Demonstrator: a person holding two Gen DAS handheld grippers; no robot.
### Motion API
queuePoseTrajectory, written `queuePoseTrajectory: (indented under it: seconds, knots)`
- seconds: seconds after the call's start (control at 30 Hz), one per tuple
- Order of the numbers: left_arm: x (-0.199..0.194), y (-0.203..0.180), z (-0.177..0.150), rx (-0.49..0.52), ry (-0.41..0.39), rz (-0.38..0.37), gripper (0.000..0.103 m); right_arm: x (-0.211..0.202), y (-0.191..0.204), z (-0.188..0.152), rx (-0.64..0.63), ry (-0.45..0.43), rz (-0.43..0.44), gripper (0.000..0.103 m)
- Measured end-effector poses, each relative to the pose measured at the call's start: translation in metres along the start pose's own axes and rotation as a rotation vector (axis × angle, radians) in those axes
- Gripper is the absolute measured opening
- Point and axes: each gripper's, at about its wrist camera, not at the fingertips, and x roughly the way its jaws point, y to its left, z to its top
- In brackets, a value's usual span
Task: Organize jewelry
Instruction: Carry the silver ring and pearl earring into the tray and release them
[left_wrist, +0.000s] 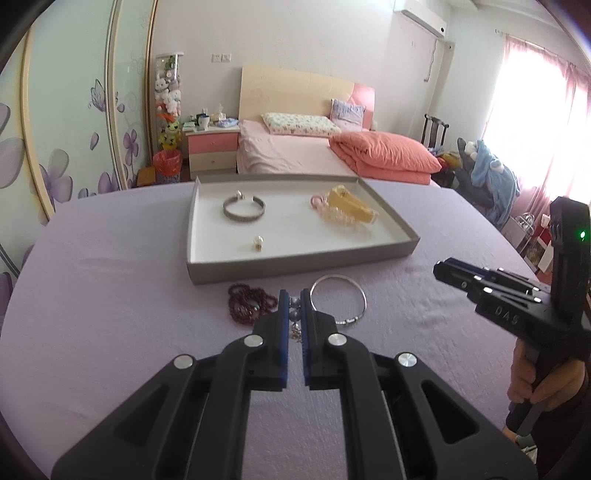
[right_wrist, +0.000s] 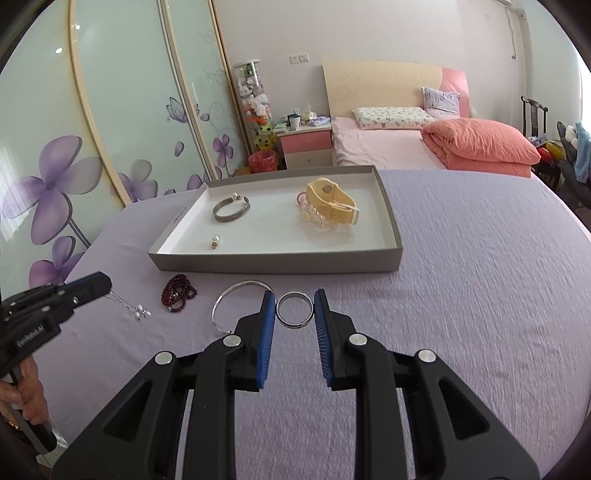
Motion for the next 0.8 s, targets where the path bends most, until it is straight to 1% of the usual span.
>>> queuePoseTrajectory:
  seconds: [0.2, 0.6, 0.8]
  knots:
    - [-0.007, 0.002, 0.008, -0.007, -0.02, 0.004, 0.006, 0.001, 0.008, 0.005, -0.023, -0.008, 0.0, 0.022]
    - [-0.006, 0.002, 0.01, -0.007, -0.02, 0.0, 0.006, 0.003, 0.009, 0.005, -0.026, -0.003, -0.001, 0.022]
    - [-0.005, 0.003, 0.023, 0.001, -0.042, 0.003, 0.006, 0.005, 0.005, 0.021, -0.025, -0.029, -0.018, 0.022]
